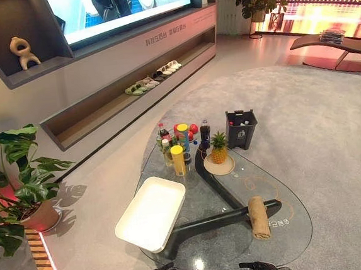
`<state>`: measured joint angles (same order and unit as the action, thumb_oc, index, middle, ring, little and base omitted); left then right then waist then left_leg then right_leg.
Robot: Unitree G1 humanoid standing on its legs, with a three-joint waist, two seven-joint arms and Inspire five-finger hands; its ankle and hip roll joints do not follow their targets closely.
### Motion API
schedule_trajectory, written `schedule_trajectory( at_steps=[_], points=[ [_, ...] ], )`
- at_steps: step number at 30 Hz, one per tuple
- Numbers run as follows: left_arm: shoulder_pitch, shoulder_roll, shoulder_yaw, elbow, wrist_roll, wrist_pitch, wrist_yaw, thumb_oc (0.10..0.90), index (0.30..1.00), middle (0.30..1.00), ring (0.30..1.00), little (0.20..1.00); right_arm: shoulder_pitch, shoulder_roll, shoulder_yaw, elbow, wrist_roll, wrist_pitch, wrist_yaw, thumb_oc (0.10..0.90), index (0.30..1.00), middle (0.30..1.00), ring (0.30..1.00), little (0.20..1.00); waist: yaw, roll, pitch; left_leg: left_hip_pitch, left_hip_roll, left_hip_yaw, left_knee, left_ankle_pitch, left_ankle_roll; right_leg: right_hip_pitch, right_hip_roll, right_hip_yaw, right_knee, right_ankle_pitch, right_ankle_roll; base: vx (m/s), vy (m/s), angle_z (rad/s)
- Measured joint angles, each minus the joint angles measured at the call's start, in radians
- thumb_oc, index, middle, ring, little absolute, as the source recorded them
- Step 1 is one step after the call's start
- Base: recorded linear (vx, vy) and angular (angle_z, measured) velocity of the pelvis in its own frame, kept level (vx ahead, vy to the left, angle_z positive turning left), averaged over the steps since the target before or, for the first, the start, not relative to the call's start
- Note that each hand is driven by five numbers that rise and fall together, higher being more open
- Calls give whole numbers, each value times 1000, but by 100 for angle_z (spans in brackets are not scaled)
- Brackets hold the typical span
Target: Wipe the table with a cloth and put it in the basket.
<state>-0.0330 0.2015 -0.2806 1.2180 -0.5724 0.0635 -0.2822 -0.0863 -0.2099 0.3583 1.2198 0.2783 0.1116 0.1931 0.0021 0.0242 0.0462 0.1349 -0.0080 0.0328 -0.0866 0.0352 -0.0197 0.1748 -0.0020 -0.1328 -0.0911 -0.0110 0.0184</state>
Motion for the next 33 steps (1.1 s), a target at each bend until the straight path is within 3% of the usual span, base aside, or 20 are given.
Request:
schedule_trajectory(
  at_steps=[11, 20, 25, 28, 33],
  points=[
    [0, 0, 0, 0, 0, 0, -1, 800, 900, 900, 900, 900, 0, 0, 0, 0, -1, -4, 0, 800, 900, 900, 900, 900, 0, 0, 0, 0, 0, 0, 0, 0, 0, 0, 0, 0, 0, 0, 1, 0, 0, 0],
    [0, 1, 0, -1, 0, 1, 0, 800, 900, 900, 900, 900, 12, -3, 20, -17, 0, -78, -1, 800, 900, 900, 900, 900, -1, 0, 3, -14, 0, 0, 0, 0, 0, -14, 0, 0, 0, -1, 2, 0, 0, 0],
    [4, 6, -1, -27, -2, 2, 10, 800, 900, 900, 900, 900, 65, -33, 46, -224, 1, -71, -42, 800, 900, 900, 900, 900, -5, -7, 32, -21, 1, 2, 1, 0, 0, -24, 2, 3, 1, -1, 4, -32, -27, -2],
    [9, 22, -21, -91, -18, 2, 26, 800, 900, 900, 900, 900, 87, -84, 87, -466, 9, -61, -122, 800, 900, 900, 900, 900, -7, -4, 65, -61, 3, 5, 1, 9, -11, -66, 4, 7, 2, 10, 5, -34, -35, -5],
    [26, 30, -17, -104, -40, -1, 40, 800, 900, 900, 900, 900, 83, -88, 83, -553, 11, -61, -229, 800, 900, 900, 900, 900, -6, -20, 84, -71, 3, 10, 1, 10, -8, -76, 4, 11, 1, 11, 7, 14, -26, -1]
  ],
)
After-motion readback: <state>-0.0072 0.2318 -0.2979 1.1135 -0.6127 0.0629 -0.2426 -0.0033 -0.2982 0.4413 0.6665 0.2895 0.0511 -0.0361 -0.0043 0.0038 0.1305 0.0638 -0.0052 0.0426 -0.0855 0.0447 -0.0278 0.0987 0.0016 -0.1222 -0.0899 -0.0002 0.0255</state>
